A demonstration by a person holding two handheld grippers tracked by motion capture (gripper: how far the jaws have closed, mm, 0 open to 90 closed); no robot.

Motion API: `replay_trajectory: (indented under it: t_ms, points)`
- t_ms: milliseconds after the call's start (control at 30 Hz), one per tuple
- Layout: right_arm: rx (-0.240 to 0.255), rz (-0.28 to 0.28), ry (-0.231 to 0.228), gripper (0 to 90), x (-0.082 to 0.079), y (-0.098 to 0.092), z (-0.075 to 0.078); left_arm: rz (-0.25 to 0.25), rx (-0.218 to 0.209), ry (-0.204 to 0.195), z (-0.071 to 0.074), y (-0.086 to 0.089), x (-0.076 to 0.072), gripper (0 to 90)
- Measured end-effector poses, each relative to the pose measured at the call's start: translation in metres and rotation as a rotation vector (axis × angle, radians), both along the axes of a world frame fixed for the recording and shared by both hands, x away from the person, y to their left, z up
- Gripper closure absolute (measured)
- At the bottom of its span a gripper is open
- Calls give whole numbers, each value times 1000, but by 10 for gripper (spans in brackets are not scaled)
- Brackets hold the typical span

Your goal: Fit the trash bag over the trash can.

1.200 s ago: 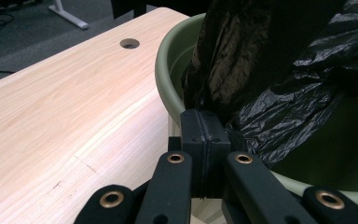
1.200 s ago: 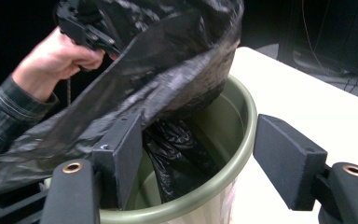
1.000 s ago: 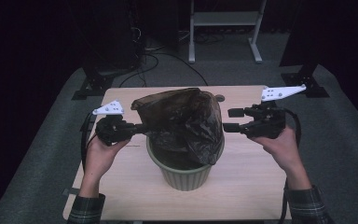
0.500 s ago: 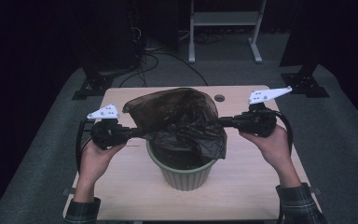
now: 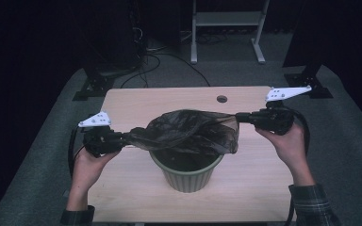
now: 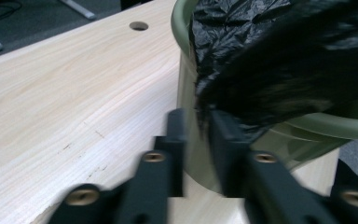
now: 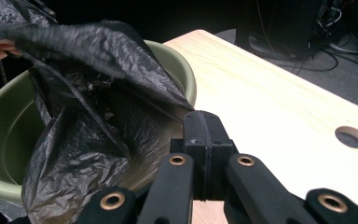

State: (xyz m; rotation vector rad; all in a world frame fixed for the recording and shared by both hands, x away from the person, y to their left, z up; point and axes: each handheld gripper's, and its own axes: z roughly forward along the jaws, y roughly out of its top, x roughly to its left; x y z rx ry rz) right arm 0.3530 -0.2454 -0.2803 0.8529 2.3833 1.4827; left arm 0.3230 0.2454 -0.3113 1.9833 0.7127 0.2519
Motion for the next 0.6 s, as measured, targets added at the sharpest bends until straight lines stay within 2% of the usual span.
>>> replay_trajectory:
  t_ms: [67, 100, 167, 200, 300, 400, 533, 600]
  points:
    - [-3, 5, -7, 896, 0, 2, 2, 7, -10, -22, 9, 4, -5, 609]
    - [-5, 6, -11, 863, 0, 3, 2, 13, -14, -38, 15, 6, -8, 561]
    - [4, 5, -8, 785, 1, 4, 3, 17, -15, -63, 26, 9, -12, 522]
    - [5, 5, -11, 721, 1, 5, 3, 16, -16, -74, 32, 10, -14, 494]
    - [12, 14, -32, 598, 0, 9, 5, 12, -16, -117, 51, 9, -18, 453]
    - [13, 10, -66, 499, -1, 16, 10, -10, -5, -150, 70, 0, -20, 441]
    - [43, 40, -78, 512, -1, 26, 17, -48, 11, -174, 85, -19, -17, 437]
    - [42, 58, -83, 515, 0, 34, 19, -66, 12, -179, 89, -29, -14, 430]
